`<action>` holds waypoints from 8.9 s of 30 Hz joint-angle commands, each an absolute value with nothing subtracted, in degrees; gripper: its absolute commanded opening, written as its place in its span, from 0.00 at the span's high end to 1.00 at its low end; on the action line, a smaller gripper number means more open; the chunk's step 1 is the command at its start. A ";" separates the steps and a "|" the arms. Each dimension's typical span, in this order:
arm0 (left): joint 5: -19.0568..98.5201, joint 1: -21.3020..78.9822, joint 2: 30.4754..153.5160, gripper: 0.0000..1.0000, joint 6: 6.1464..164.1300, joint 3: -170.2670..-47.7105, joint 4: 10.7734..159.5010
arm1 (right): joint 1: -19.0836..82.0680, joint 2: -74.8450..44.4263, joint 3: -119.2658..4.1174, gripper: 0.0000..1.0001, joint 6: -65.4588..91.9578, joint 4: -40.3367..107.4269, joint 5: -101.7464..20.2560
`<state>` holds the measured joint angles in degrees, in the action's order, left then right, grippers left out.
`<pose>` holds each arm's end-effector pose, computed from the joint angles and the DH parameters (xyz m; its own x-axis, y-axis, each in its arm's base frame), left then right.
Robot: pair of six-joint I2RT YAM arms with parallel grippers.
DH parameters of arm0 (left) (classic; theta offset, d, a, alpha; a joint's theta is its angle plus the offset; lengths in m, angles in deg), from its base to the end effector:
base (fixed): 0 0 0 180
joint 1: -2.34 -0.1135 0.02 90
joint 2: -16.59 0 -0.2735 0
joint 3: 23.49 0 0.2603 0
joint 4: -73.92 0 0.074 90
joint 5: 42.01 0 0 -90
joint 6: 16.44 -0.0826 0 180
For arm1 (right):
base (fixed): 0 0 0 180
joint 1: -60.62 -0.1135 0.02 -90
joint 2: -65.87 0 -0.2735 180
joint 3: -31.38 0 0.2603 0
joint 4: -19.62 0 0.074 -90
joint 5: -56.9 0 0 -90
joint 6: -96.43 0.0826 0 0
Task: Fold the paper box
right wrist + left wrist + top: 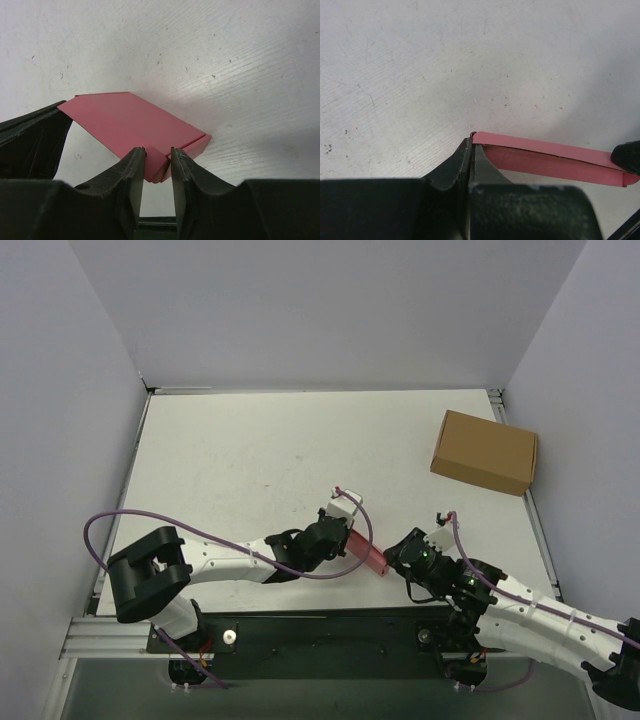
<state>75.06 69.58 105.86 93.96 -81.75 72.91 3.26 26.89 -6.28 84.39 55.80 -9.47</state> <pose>0.1768 -0.3242 0.1791 -0.4144 0.1854 -0.8910 0.5593 0.8242 -0.0886 0.1284 0.1391 0.1884 -0.6552 0.6382 -0.4041 0.1960 0.6603 0.7250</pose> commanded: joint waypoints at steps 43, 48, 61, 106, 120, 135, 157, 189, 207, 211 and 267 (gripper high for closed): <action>72.07 70.90 108.70 1.00 91.84 -79.27 89.18 | -1.34 29.13 -8.04 0.49 89.75 63.54 -4.98; 71.99 70.90 108.79 1.00 91.84 -79.45 89.17 | -1.34 29.22 -7.17 0.49 90.11 63.36 -4.89; 72.07 71.33 109.05 1.00 91.93 -79.80 89.35 | -1.43 29.40 -4.71 0.50 91.86 62.83 -6.12; 69.70 72.21 100.09 0.76 85.87 -75.84 82.23 | -1.08 34.67 1.45 0.62 99.77 62.66 -5.07; 62.60 68.27 88.33 0.52 87.35 -74.00 82.85 | -0.73 33.53 0.04 0.62 99.25 63.27 -4.45; 42.46 51.74 92.43 0.39 109.58 -81.47 80.74 | -0.64 32.74 -0.66 0.62 98.10 63.45 -4.72; 36.22 50.33 103.33 0.47 119.61 -82.43 67.11 | -0.64 33.26 -0.13 0.62 98.37 63.62 -5.16; 36.22 50.86 102.63 0.58 105.91 -78.13 76.87 | -0.73 33.53 -0.57 0.63 98.46 65.38 -4.36; 34.11 53.23 105.36 0.60 99.93 -70.92 69.32 | -0.73 32.91 -1.10 0.63 98.37 65.82 -3.75; 33.58 53.23 106.41 0.60 99.58 -70.39 67.99 | -0.73 33.00 -0.84 0.63 98.54 66.00 -3.66; 39.56 57.71 113.18 0.67 95.97 -60.64 59.29 | -0.29 34.67 4.61 0.88 102.76 66.61 -6.47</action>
